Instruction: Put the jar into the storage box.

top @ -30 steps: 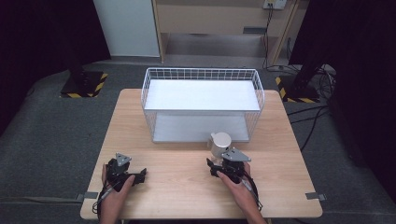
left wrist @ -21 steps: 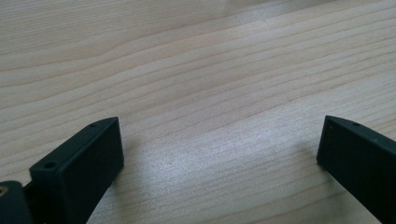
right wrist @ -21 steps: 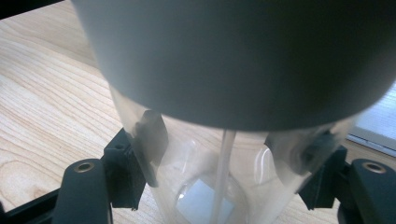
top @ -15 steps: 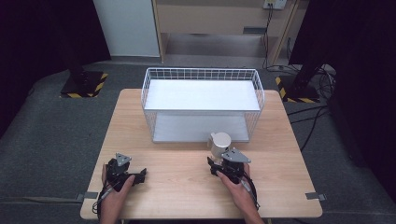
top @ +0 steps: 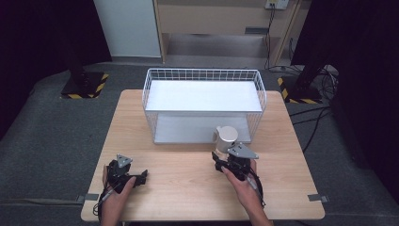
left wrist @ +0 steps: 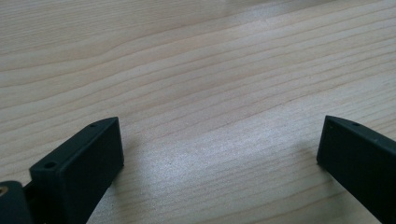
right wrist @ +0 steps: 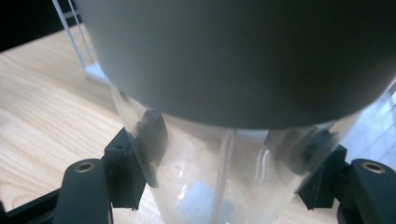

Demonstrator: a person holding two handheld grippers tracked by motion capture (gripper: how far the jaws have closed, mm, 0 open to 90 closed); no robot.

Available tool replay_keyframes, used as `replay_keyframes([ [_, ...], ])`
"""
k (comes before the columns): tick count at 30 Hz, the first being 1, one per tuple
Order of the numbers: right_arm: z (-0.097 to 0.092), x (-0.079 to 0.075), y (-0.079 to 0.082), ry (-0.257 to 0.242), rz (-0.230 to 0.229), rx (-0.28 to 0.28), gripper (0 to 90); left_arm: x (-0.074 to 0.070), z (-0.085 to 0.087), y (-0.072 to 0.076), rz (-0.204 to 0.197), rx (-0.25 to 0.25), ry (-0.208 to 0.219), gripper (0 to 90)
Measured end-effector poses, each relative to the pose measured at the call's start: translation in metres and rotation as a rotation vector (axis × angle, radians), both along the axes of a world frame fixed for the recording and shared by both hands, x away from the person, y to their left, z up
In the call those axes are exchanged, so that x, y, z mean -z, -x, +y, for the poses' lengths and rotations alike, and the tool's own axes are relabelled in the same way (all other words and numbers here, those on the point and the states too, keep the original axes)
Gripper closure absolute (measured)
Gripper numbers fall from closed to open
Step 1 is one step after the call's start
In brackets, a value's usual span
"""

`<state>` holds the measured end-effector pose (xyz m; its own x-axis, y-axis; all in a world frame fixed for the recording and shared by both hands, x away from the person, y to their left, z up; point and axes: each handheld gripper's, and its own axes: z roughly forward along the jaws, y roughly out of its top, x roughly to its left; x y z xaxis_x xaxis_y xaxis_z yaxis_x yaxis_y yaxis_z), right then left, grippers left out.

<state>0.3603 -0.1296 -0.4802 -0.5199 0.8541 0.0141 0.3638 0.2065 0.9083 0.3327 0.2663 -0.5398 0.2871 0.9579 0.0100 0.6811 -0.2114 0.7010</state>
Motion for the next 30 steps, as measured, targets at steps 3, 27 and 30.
replay_keyframes([
  [3, -0.001, -0.013, -0.001, 0.000, -0.013, 0.004, 31.4, 0.000, 0.000, 0.000, 0.000, 0.000, 0.000, 0.0],
  [27, -0.008, -0.074, -0.013, 0.024, -0.035, 0.027, 31.4, 0.000, 0.000, 0.000, 0.000, 0.000, 0.000, 0.0],
  [30, -0.008, -0.080, -0.015, 0.022, -0.037, 0.028, 31.4, 0.000, 0.000, 0.000, 0.000, 0.000, 0.000, 0.0],
])
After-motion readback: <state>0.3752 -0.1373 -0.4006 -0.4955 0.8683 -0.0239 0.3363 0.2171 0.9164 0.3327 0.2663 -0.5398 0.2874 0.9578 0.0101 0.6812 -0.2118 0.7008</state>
